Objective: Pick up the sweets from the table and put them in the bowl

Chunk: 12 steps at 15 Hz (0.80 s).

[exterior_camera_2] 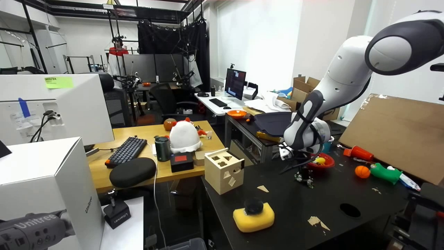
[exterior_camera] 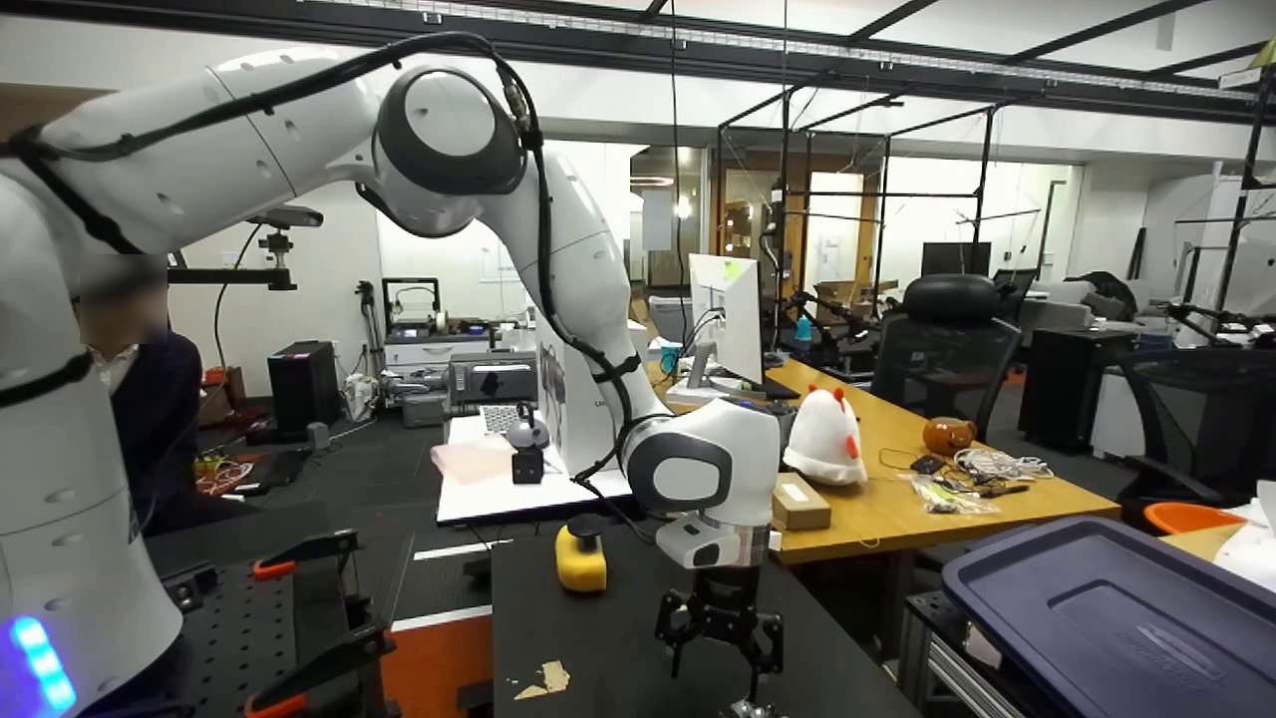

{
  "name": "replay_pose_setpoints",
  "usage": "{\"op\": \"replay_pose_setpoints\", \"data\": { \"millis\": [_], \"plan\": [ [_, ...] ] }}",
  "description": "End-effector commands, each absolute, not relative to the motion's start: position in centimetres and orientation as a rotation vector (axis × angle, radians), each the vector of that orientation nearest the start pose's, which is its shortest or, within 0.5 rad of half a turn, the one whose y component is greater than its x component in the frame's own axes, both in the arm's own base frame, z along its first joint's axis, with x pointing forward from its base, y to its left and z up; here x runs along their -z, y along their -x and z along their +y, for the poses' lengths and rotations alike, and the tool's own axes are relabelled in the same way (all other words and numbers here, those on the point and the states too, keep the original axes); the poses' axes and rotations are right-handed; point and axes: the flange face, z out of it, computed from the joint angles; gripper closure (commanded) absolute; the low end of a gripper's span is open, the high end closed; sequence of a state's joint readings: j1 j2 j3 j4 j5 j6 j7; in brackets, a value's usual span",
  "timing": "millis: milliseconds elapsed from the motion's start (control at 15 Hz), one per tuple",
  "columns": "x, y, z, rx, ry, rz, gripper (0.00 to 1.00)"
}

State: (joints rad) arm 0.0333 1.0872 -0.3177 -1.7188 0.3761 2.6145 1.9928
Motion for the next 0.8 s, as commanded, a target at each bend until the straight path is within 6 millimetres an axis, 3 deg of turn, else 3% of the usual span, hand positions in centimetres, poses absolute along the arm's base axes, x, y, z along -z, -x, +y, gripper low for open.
{"op": "replay_pose_setpoints", "data": {
  "millis": [0, 400, 733],
  "plan": [
    [2.9, -57.7, -18.3, -0.021, 1.009, 3.145, 0.00],
    [5.0, -56.9, -20.3, -0.064, 0.901, 3.161, 0.00],
    [4.0, -56.9, -20.4, -0.061, 0.860, 3.115, 0.00]
  ]
}}
